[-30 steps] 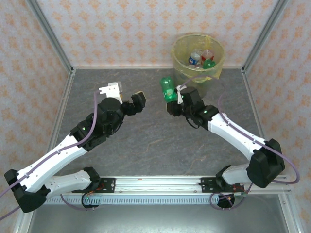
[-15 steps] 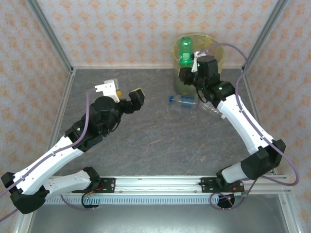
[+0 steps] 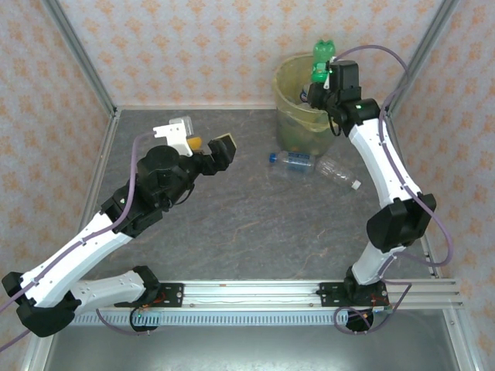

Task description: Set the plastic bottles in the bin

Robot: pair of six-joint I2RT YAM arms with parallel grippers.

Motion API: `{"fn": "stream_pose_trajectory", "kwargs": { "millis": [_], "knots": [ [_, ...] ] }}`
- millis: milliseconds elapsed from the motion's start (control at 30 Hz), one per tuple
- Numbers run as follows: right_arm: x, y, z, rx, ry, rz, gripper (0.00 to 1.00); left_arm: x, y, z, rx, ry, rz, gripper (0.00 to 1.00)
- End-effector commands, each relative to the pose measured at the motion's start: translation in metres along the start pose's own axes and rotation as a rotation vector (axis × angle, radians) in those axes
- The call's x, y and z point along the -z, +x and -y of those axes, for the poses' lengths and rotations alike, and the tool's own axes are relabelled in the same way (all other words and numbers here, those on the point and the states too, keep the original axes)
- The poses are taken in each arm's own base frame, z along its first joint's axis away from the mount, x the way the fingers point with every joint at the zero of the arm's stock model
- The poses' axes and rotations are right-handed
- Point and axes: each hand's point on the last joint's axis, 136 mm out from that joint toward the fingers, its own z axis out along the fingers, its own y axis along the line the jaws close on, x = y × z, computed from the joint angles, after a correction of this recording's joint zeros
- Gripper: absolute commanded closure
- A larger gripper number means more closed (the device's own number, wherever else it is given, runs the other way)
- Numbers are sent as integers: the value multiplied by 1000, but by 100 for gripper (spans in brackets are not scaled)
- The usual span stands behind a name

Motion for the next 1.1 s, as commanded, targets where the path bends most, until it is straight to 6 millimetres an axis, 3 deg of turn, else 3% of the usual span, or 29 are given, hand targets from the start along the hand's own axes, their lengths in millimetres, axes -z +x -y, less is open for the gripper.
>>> {"fn": "stream_pose_trajectory", "kwargs": {
  "millis": [0, 367, 533, 833, 1067],
  "knots": [
    [-8, -5, 5, 16, 30, -10, 81, 4, -20, 12, -2, 41, 43, 1],
    [-38, -6, 21, 7, 90, -29, 79, 9, -20, 5, -10, 16, 46, 1],
    [-39, -8, 22, 9, 98, -26, 31, 9, -19, 4, -16, 8, 42, 1],
    [-18, -24, 21, -6, 99, 29, 26, 6, -14, 1, -18, 2, 35, 1],
    [11, -32, 22, -25, 93, 77, 23, 2, -9, 1, -25, 2, 23, 1]
  ]
}}
